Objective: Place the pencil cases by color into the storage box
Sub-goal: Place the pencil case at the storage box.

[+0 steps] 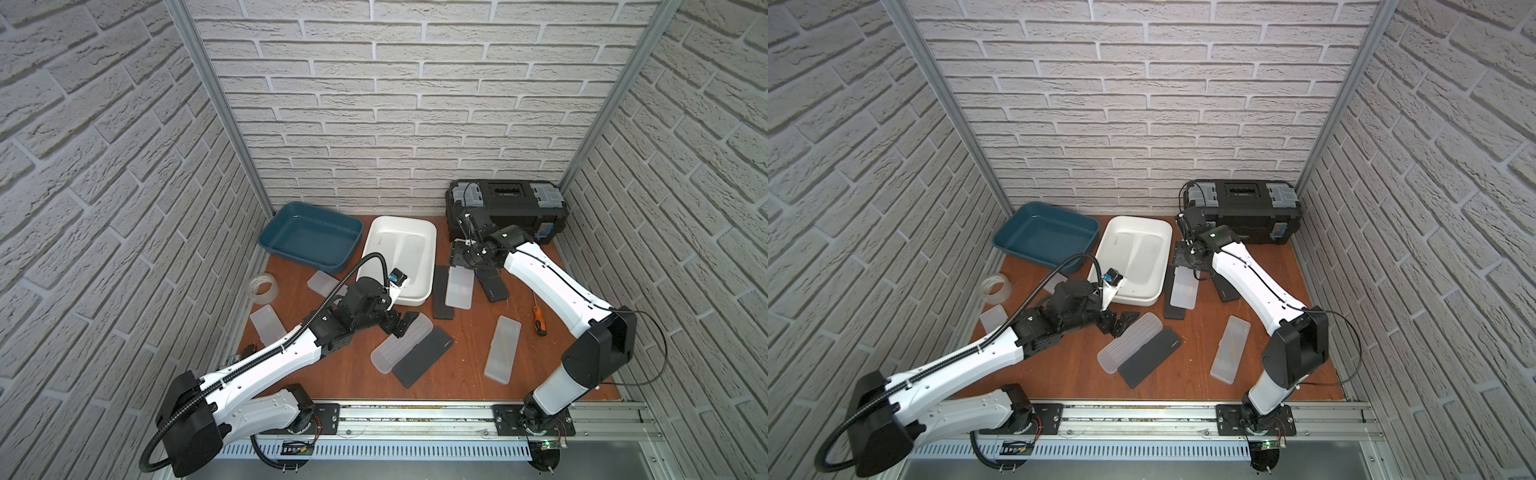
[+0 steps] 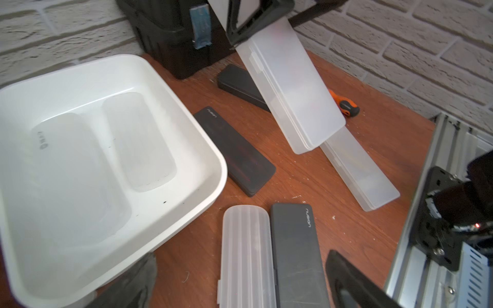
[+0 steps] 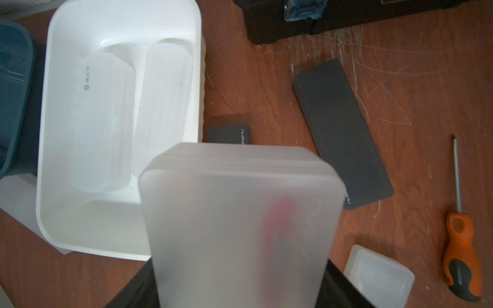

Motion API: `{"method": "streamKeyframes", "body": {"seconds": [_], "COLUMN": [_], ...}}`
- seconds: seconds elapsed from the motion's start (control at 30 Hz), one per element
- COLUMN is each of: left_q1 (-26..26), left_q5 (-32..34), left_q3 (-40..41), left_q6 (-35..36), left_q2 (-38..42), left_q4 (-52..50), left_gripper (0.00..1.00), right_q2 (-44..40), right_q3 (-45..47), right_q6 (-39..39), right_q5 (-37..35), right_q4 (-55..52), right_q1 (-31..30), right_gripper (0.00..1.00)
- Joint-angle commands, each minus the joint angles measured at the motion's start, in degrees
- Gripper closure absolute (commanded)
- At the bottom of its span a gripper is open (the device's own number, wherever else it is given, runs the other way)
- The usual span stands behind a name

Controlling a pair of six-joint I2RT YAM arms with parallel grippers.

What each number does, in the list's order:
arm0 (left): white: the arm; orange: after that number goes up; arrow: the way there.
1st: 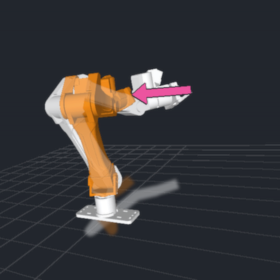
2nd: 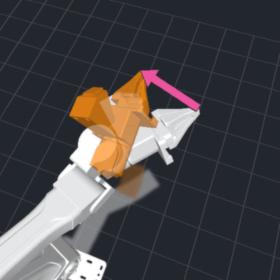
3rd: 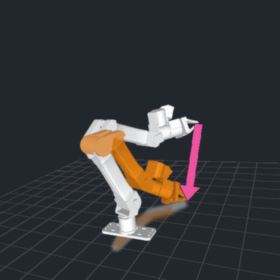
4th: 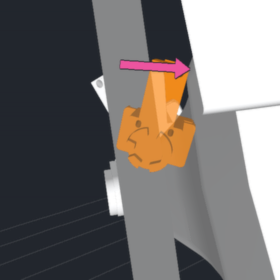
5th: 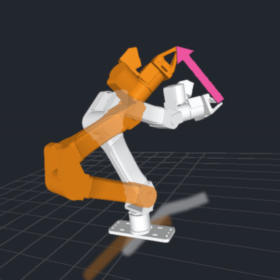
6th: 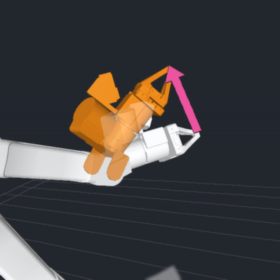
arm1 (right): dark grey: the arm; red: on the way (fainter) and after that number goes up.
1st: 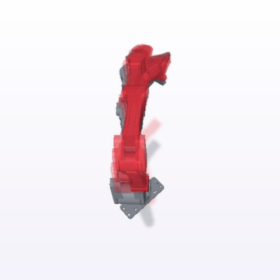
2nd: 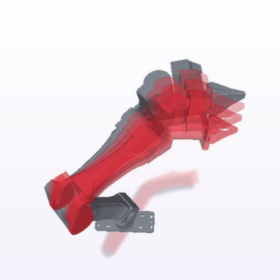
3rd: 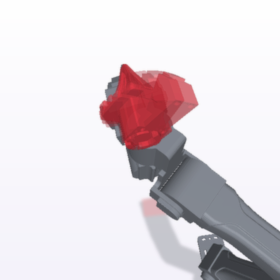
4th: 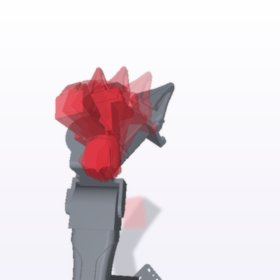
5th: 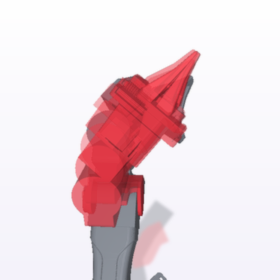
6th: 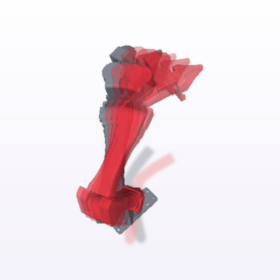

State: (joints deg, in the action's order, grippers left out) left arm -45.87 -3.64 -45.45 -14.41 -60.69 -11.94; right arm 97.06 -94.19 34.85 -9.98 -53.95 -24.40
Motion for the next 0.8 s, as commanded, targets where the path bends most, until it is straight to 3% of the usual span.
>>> {"method": "streamKeyframes", "body": {"seconds": [0.0, 0.2, 0.77], "left_q1": [3.8, 6.3, 9.9], "left_q5": [0.2, 1.6, 0.1], "left_q3": [-2.4, -5.8, -6.1], "left_q6": [-5.4, -6.3, -8.0], "left_q2": [1.6, 2.6, 2.1], "left_q4": [-6.3, -13.2, -15.7], "left_gripper": [0.02, 0.02, 0.02], "right_q2": [3.4, 11.3, 30.4], "right_q3": [-5.0, -12.9, -29.1], "right_q6": [-0.9, 0.7, 7.1], "right_q5": [1.8, 3.5, 9.1], "right_q4": [3.2, 4.7, 10.7], "right_q1": [-1.1, -2.1, -3.9], "right_gripper": [0.37, 0.36, 0.36]}}
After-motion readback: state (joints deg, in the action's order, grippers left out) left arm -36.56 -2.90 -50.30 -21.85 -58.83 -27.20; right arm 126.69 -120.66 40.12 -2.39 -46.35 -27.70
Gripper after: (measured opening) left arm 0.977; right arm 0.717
